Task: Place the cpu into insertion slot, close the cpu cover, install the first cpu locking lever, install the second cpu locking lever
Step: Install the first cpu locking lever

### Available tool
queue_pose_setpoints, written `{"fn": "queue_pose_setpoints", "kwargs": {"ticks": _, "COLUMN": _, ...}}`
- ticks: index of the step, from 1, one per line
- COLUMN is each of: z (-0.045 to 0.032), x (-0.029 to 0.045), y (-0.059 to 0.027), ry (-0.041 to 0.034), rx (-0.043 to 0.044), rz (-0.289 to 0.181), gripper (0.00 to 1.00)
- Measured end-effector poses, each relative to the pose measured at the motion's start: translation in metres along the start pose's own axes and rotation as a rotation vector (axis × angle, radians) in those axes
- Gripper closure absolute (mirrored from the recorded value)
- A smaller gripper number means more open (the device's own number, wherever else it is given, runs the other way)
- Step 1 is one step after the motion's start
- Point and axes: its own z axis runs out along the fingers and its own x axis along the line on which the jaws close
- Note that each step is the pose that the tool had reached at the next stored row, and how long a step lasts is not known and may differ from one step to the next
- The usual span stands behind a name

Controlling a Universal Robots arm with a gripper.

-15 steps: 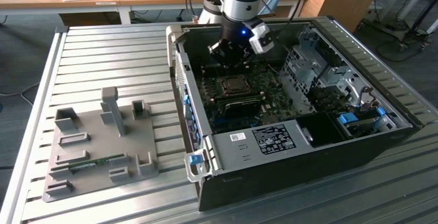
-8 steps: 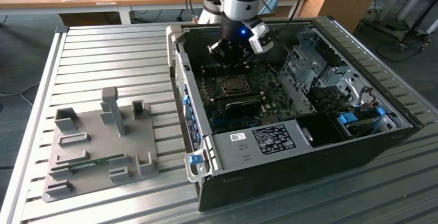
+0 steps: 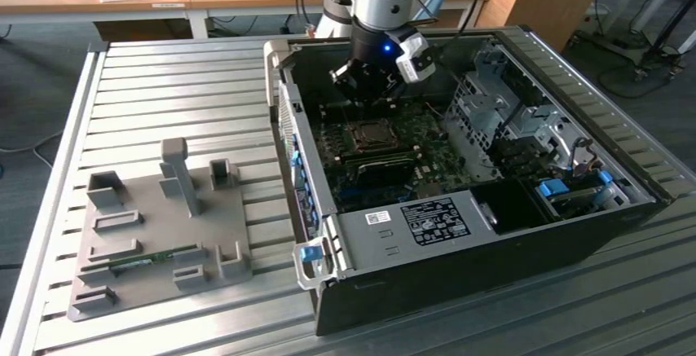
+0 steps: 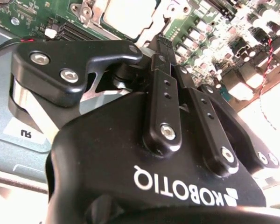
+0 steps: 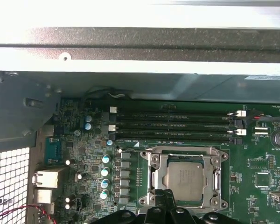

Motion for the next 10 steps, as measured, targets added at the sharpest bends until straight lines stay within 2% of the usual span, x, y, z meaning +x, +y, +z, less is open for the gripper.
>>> {"fn": "queue_pose_setpoints", "kwargs": {"ticks": 5, "z": -0.0003, "x": 0.0003, "y": 0.0, "ry": 0.0003, "rx": 0.0004, "rz": 0.0, "gripper": 0.89}}
{"fn": "queue_pose_setpoints", "kwargs": {"ticks": 10, "z": 0.0003, "x": 0.0042, "y": 0.0001, "ry": -0.0006, "rx": 0.0003, "rz": 0.0, "gripper": 0.89}}
